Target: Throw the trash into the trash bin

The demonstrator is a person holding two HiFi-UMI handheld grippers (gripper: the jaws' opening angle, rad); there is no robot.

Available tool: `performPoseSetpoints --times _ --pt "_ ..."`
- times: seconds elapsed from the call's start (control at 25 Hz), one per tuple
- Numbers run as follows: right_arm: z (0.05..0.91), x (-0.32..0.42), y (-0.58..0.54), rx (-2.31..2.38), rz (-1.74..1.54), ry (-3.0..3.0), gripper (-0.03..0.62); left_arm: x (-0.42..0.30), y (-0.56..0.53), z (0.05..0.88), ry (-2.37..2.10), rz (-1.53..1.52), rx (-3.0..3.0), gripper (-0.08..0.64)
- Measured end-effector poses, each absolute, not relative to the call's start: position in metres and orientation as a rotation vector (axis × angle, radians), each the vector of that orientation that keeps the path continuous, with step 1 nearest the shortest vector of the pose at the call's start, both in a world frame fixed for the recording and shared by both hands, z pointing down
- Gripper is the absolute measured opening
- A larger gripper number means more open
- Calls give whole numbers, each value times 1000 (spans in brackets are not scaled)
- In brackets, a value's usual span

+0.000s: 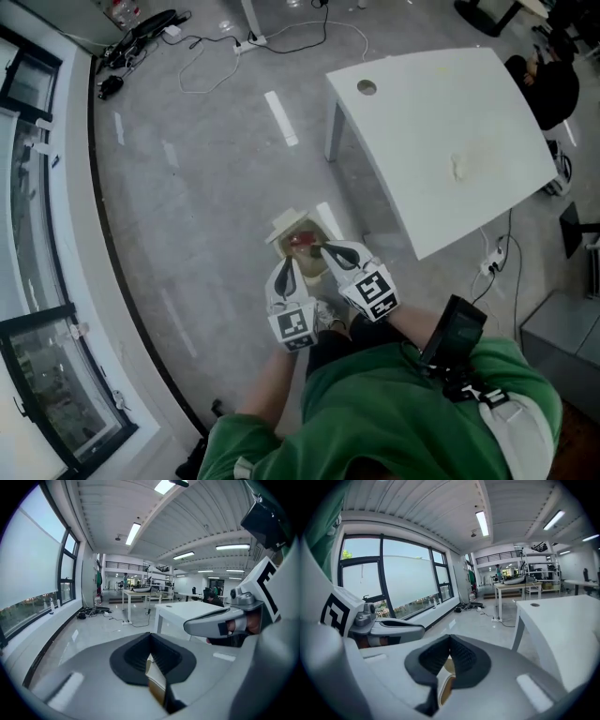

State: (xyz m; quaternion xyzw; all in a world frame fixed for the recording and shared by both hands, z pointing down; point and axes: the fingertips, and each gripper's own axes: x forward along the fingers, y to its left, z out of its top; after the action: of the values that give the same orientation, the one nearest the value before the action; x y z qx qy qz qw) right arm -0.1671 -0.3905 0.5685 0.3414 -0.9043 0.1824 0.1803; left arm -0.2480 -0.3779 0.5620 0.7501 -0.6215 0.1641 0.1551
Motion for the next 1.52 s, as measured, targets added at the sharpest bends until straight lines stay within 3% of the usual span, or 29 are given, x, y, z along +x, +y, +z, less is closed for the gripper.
performPoseSetpoints --times 0.72,1.52 --pt "396 -158 -365 1139 228 -2803 3 -249 -351 392 -1954 212 2377 2" --pt "351 -138 -350 1254 141 -2848 3 -250 -338 354 -1896 45 2530 2"
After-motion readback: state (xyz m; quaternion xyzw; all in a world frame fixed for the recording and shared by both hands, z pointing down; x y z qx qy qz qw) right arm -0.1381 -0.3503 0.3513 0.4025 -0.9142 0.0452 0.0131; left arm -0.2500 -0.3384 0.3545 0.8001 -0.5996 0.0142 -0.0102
